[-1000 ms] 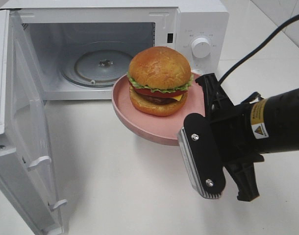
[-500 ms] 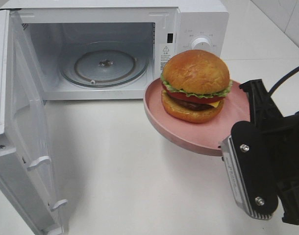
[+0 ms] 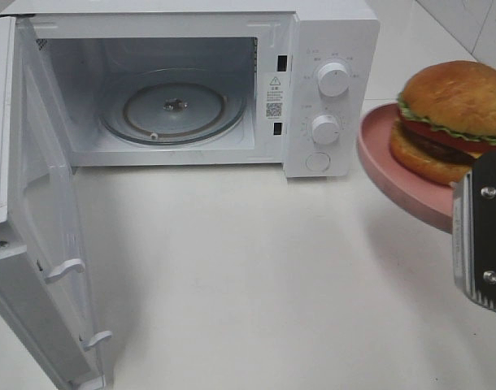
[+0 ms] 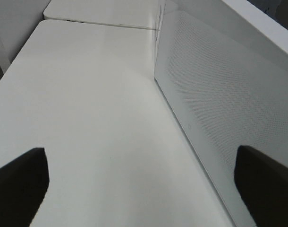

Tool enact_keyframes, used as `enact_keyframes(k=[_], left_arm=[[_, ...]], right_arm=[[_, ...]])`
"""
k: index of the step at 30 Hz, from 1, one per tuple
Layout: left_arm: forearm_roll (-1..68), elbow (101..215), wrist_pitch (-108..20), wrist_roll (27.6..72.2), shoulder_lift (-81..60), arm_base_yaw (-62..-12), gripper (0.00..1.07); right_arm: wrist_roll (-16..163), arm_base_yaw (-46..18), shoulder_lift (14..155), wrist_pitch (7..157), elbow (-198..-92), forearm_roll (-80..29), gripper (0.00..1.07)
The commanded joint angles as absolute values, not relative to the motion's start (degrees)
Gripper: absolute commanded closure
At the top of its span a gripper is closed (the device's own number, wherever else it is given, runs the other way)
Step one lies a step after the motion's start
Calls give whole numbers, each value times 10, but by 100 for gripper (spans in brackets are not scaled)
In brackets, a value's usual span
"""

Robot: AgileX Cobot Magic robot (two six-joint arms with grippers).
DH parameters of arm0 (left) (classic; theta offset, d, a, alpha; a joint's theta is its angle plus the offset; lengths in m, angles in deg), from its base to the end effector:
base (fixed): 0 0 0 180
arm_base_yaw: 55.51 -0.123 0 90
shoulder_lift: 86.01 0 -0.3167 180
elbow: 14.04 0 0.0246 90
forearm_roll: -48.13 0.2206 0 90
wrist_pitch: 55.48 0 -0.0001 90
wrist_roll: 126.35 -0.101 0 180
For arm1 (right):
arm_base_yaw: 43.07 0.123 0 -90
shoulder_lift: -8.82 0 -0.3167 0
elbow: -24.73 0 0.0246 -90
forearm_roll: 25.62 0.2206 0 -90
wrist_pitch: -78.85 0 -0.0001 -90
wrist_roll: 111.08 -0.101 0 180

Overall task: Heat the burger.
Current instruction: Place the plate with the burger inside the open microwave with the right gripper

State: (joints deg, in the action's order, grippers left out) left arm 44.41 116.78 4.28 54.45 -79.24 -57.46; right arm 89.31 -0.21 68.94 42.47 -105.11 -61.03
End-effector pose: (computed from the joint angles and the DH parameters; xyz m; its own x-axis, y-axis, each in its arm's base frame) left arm -0.0544 -0.0075 0.2605 -0.4330 -0.0614 -0.8993 -0.0037 0.9978 -0.0663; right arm 0.1094 0.0541 0.2702 0.0033 -0.9808 -0.1949 -0.7473 0.1271 -0.6523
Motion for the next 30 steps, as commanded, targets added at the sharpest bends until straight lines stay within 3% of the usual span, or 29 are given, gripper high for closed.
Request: enact_keyframes(k=[1,10,30], left_arm=[[440,1166,37,543,-802,-577,7],[440,1166,37,543,-802,-577,7],[440,1166,37,543,-802,-577,7]], right_arm=[[777,-3,680,389,-1055,-681,107],[494,-3,680,316,-1055,-780,107],[517,-3,705,193,-1055,-737,107]])
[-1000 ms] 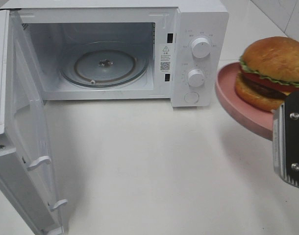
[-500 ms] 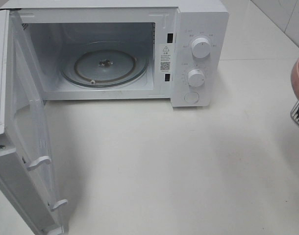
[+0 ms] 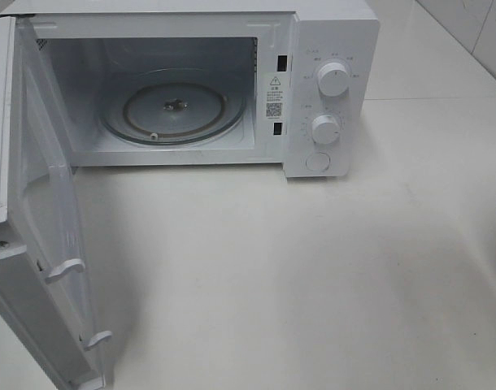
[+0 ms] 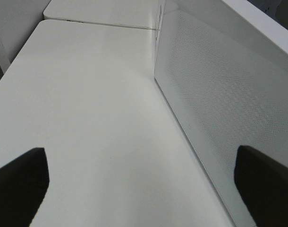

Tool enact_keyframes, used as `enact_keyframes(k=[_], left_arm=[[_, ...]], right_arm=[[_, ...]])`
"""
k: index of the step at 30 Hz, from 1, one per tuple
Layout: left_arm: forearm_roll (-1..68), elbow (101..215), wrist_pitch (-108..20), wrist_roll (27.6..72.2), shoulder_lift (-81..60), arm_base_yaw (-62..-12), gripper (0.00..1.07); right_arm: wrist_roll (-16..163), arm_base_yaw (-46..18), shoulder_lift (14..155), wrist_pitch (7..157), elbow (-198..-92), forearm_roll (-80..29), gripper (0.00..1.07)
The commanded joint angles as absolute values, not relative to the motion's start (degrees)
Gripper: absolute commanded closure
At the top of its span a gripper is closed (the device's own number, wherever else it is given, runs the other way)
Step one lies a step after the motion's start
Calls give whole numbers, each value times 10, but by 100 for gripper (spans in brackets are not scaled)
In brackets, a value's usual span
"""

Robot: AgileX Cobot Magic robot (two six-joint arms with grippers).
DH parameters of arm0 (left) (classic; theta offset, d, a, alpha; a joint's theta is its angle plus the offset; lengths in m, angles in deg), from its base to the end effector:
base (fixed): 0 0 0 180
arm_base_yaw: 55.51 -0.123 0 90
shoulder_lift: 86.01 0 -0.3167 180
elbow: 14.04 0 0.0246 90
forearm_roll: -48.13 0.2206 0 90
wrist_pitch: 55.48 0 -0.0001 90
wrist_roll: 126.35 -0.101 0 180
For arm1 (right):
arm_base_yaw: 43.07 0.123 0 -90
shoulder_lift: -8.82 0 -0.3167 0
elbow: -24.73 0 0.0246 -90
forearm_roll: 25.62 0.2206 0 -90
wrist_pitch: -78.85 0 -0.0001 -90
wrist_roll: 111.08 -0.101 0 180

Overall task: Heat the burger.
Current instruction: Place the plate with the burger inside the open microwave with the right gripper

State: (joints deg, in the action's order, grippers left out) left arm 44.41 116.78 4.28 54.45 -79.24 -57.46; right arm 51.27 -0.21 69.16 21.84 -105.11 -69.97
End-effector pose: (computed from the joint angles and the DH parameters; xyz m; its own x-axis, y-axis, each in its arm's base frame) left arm -0.0544 -0.0075 0.2605 -0.4330 -0.0614 -0.8993 -0.0037 0.9978 -0.0663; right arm 0.1053 0.0169 0.2680 -0.5992 -0.7551 -0.2661 -0.5081 0.6156 -0.6024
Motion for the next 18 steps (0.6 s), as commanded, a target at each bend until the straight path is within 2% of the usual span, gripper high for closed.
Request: enact_keyframes(k=[1,18], left_arm=[[440,1166,37,543,-802,-577,7],[440,1166,37,543,-802,-577,7]], right_arm=[[515,-3,716,187,-1056,-737,107],[353,-3,881,119,-1113,-765,107]])
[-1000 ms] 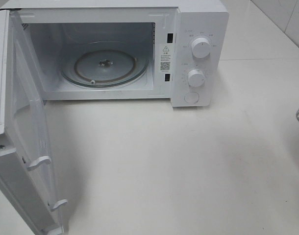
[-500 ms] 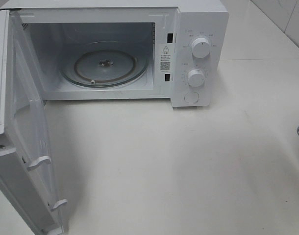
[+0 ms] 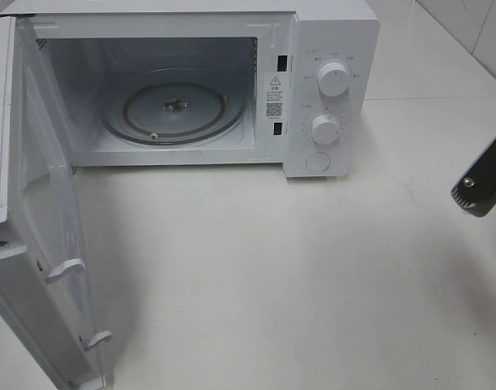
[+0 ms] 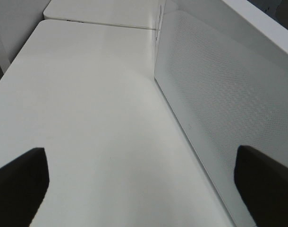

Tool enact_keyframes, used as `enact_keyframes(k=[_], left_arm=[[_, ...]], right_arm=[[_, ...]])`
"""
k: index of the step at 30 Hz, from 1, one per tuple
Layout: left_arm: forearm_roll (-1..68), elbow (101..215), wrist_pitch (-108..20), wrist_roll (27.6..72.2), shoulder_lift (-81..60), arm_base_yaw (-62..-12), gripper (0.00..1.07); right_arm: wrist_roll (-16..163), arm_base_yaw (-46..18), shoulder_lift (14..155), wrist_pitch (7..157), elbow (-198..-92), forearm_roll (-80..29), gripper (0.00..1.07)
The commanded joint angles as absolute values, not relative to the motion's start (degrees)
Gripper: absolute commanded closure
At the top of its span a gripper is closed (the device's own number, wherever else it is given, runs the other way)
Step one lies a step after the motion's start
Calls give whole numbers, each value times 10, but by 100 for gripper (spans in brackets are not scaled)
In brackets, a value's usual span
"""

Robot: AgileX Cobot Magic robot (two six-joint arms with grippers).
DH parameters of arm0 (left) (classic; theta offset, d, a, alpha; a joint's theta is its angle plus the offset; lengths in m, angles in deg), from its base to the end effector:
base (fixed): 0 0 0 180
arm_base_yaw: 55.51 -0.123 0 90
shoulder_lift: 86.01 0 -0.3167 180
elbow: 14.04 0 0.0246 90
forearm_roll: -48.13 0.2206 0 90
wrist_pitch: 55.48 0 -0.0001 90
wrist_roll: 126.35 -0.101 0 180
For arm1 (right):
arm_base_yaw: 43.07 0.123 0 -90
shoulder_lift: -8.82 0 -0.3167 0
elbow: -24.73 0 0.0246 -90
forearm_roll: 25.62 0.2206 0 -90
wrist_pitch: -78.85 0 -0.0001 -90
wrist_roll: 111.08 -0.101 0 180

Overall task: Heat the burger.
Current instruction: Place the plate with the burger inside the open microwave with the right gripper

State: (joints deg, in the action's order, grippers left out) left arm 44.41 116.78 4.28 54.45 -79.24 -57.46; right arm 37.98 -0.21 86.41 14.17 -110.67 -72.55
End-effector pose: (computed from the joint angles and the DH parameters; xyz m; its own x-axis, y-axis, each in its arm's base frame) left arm -0.0544 -0.0075 0.2605 -0.4330 -0.0614 -0.8993 -0.0037 0.9978 -0.0663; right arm 0.1443 0.0429 0.2598 -0.7820 -0.6122 -0.1168 -0.4054 0.6420 -0.6508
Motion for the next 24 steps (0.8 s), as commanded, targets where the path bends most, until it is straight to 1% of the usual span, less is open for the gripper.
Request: enact_keyframes(k=[1,14,24], left_arm=[[440,1166,37,543,-802,-577,7],[440,1166,37,543,-802,-577,7],[440,1166,37,543,-802,-577,7]], right_arm=[[330,-3,895,118,-1118,-763,107],[255,-3,961,119,-1130,-760,107],[212,-5,1013,169,-1130,-762,107]])
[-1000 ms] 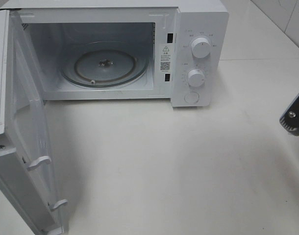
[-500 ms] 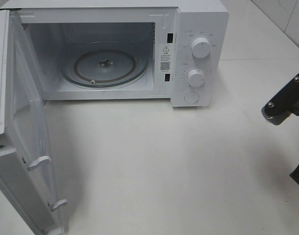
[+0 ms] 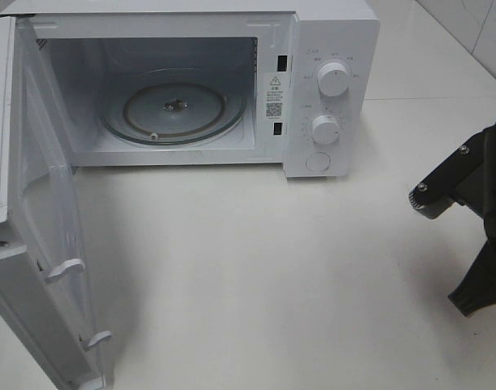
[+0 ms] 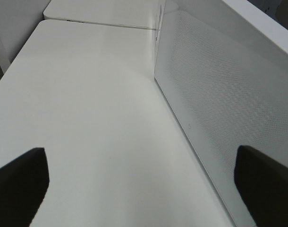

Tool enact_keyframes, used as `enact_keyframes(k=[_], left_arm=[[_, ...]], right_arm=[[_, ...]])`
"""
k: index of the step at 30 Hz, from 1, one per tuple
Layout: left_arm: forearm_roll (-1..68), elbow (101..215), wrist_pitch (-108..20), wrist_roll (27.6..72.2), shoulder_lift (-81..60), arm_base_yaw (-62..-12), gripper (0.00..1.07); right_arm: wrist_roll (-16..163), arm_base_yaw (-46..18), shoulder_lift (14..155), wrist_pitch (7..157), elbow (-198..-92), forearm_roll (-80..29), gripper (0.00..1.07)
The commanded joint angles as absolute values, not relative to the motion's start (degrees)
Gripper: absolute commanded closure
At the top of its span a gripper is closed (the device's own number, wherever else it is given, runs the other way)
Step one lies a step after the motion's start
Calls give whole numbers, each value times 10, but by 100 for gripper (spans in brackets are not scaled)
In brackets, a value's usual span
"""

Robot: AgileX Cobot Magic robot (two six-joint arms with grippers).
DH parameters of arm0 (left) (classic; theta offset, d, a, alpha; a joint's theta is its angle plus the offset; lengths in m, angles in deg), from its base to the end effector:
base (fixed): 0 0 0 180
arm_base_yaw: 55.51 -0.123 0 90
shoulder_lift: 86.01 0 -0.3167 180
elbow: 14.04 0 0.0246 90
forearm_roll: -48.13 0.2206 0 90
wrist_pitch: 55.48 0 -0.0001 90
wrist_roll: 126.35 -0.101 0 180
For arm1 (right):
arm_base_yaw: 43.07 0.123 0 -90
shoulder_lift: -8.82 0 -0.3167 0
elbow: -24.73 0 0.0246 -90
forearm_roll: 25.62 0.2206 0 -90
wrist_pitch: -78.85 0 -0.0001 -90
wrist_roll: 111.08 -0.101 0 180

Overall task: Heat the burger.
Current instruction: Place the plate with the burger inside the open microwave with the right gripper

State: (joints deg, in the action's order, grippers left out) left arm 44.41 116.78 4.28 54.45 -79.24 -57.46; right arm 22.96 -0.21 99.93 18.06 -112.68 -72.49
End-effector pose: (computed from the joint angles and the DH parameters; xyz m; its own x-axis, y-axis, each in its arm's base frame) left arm -0.0544 -0.0075 0.2605 -0.4330 -0.0614 -0.8993 -0.0037 0.9978 -0.0663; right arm 0.1732 0.0729 0.2274 -0.8706 -0.4752 -0.1278 -0.3004 0.7189 -0.6269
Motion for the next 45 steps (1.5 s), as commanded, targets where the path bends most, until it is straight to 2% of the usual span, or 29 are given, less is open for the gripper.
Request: enact_keyframes(k=[1,10,19,35,45], left_arm=[[440,1166,37,543,-802,-577,7],[440,1166,37,543,-802,-577,7],[440,1166,37,543,-802,-577,7],[440,1166,37,543,-802,-577,7],[440,1166,37,543,-802,-577,7]], right_arm=[[206,-5,1027,179,-1130,-762,107],[169,-8,1086,221,-1130,-764,107],[142,-38,1144,266,-1130,-767,107],[77,-39,1155,284,-1106,-787,107],[60,-66,1155,306,-1089,-799,107]])
